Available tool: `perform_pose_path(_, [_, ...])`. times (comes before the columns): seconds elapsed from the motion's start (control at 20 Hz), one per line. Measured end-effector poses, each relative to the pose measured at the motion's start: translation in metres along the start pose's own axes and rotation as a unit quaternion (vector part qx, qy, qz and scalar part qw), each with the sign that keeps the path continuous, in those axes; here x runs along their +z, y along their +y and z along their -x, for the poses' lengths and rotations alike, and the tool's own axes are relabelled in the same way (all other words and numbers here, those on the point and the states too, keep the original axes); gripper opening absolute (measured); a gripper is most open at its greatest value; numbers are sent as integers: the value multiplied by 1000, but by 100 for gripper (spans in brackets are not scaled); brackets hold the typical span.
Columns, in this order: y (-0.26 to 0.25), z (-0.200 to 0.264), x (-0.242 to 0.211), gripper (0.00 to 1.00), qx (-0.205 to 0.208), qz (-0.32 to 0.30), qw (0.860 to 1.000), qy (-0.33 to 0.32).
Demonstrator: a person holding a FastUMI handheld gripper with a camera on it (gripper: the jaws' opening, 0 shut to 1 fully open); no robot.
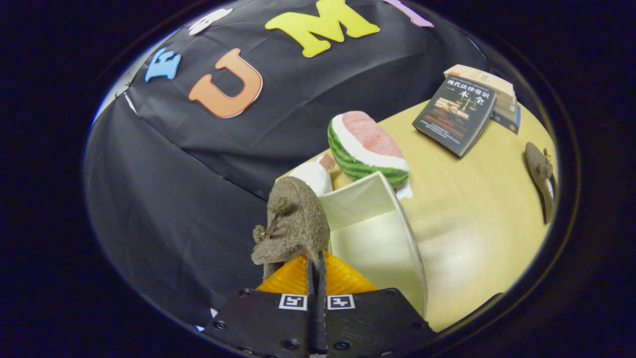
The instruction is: Open the storage box then place both shoes into the box .Put the left shoe in first, then the right shoe, with the right side of both shoes facing outward in a uniform manner.
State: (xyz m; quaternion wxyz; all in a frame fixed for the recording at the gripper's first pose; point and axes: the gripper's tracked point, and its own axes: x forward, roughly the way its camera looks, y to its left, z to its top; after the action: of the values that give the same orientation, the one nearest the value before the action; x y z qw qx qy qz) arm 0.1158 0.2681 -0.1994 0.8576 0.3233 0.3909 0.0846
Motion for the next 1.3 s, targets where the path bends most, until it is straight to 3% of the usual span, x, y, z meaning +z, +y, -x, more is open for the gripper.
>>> perform_pose_path(0.85, [-30,-63,-55,1,-37,2,998,54])
perform_pose_path(1.1, [-23,-66,-63,33,-29,48,995,78])
perform_pose_path(1.3, [-16,-42,-49,61,-15,83,995,51])
